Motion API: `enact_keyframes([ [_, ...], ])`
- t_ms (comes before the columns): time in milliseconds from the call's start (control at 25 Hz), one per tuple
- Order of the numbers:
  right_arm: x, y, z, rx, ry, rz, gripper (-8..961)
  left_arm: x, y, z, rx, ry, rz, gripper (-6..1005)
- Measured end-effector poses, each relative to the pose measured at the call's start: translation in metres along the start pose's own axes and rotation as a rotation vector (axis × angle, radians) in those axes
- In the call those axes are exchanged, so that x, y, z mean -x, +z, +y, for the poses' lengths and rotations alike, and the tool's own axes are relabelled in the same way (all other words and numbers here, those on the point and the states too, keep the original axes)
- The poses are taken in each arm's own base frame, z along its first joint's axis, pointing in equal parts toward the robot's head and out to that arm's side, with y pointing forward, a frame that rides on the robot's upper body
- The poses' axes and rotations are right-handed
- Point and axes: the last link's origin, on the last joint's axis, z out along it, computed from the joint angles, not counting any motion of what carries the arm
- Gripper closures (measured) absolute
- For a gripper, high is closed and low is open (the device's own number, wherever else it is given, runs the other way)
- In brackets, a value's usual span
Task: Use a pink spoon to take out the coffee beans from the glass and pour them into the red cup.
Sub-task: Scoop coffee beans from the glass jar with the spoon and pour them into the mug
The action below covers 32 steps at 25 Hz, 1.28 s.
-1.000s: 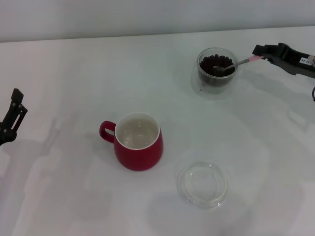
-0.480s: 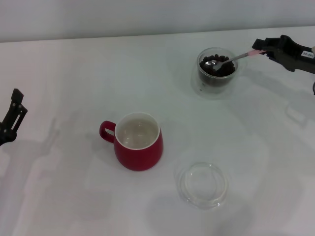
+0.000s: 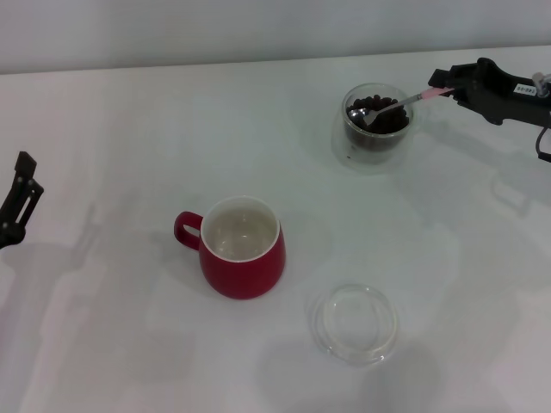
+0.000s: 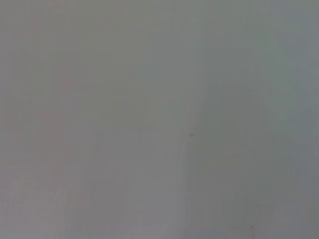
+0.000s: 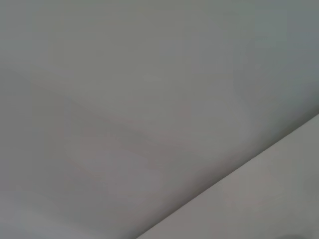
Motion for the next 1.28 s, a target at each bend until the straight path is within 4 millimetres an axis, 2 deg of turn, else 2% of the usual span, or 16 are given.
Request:
enact_keyframes([
  [880, 0.021, -0.017, -0.005, -0.007, 0.049, -0.029, 787, 0.0, 0.001, -0.003, -0.004, 0.008, 0.001, 128],
  [1000, 0.024, -0.018, -0.002, 0.001, 0.019, -0.038, 787, 0.0, 0.001, -0.003, -0.004, 0.008, 0.001, 127],
  [1280, 0.029, -0.019, 0.01, 0.025, -0.169, -0.074, 786, 0.0, 0.001, -0.003, -0.004, 0.008, 0.001, 127],
])
